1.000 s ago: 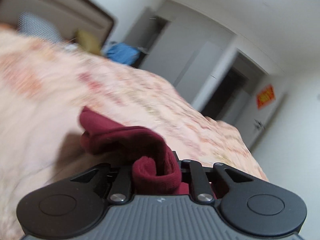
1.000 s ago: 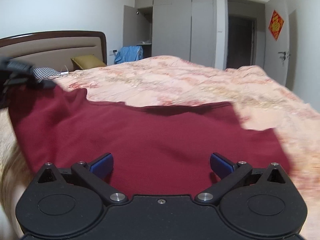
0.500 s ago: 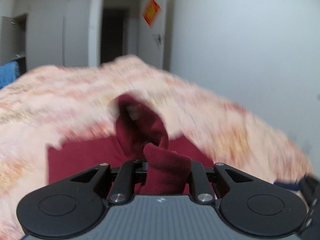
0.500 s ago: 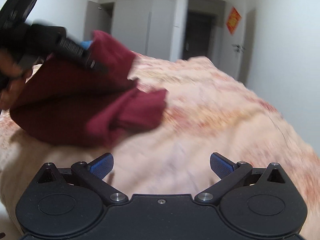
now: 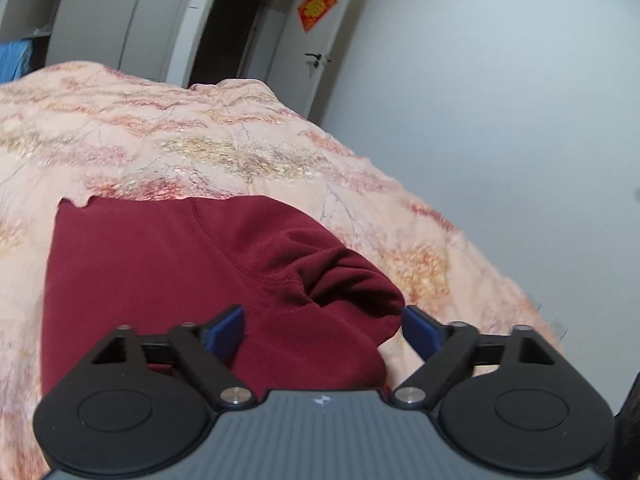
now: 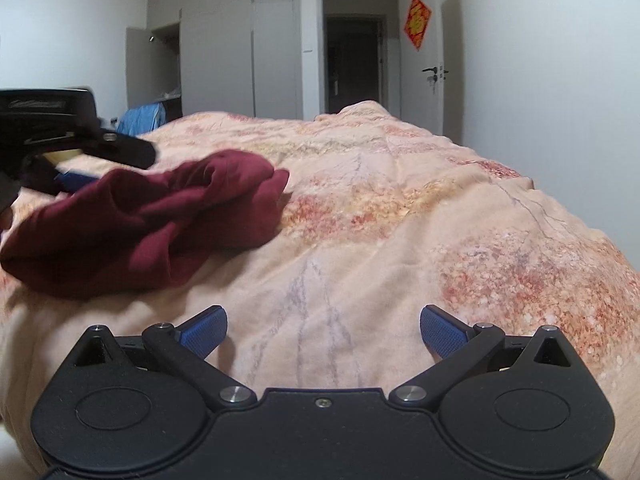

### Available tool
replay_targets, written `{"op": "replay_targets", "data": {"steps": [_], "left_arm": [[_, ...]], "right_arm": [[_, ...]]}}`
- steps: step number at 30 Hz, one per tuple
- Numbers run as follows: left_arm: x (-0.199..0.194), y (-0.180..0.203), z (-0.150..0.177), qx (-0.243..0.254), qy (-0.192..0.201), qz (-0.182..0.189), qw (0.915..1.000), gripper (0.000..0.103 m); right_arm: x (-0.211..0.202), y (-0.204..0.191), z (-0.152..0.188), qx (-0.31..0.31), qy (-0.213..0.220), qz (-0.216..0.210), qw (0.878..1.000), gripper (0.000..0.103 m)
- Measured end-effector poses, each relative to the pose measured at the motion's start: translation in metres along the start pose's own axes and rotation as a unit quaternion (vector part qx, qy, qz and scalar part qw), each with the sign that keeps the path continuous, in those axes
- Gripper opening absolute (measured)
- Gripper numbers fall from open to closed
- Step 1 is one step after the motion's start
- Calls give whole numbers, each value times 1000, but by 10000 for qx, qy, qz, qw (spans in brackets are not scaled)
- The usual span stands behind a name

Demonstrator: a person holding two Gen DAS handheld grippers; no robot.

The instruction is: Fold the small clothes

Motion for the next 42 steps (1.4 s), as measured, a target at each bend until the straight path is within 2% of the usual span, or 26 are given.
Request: {"op": "replay_targets", "data": {"steps": [2,5,9,12,15,18,21,22,23,26,31,36,39,40,42], "left_arm": [[-12,-5,-1,-190,97,-52,9998,100],[-33,-19,-2,-442,252,-434,9978,103],[-60,-49,2,-936,340,-1162,9882,103],[-73,-75,11,-1201,267,-1698,9778,103],[-80,-93,23,-1395,52,-2036,9691,103],[-83,-104,36,-1554,-160,-2021,9668,103],[-86,-107,42,-1652,-214,-1964,9663,103],[-86,-107,43,-1653,-229,-1955,9664,103],[-86,-106,44,-1644,-242,-1952,9666,103],[-88,-102,47,-1611,-242,-1938,9674,103],[-91,-98,49,-1579,-244,-1838,9699,103],[-88,-94,54,-1472,-316,-1739,9732,103],[-79,-96,63,-1423,-490,-1756,9729,103],[-78,-96,65,-1358,-500,-1774,9734,103],[-77,-95,67,-1284,-493,-1784,9743,103]], "right_arm": [[-2,0,-6,186,75,-23,9998,103],[-4,-5,-18,546,210,-199,9981,103],[-4,-29,-35,865,375,-943,9911,102],[-2,-58,-44,748,465,-1404,9862,100],[2,-86,-50,389,538,-1657,9839,91],[8,-106,-54,217,520,-1833,9814,79],[13,-118,-54,115,384,-1801,9828,50],[13,-120,-53,93,332,-1751,9840,37],[13,-120,-52,78,282,-1728,9845,27],[9,-120,-48,-7,253,-1635,9862,11],[-11,-110,-39,-176,409,-1452,9884,7],[-8,-101,-17,-32,31,-1339,9910,7],[-8,-99,-13,84,-18,-1371,9905,8],[-9,-98,-14,129,-6,-1392,9902,12],[-13,-95,-18,151,83,-1397,9900,25]]}}
Point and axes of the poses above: each gripper's, at about its wrist camera, not at the fingertips, and x roughly the way its jaws point, y to its right, z to its underside, the point moved 4 cm from there along x, roughly the way its jaws point, and after that the axes turned 3 degrees about x, right-handed, at the moved point
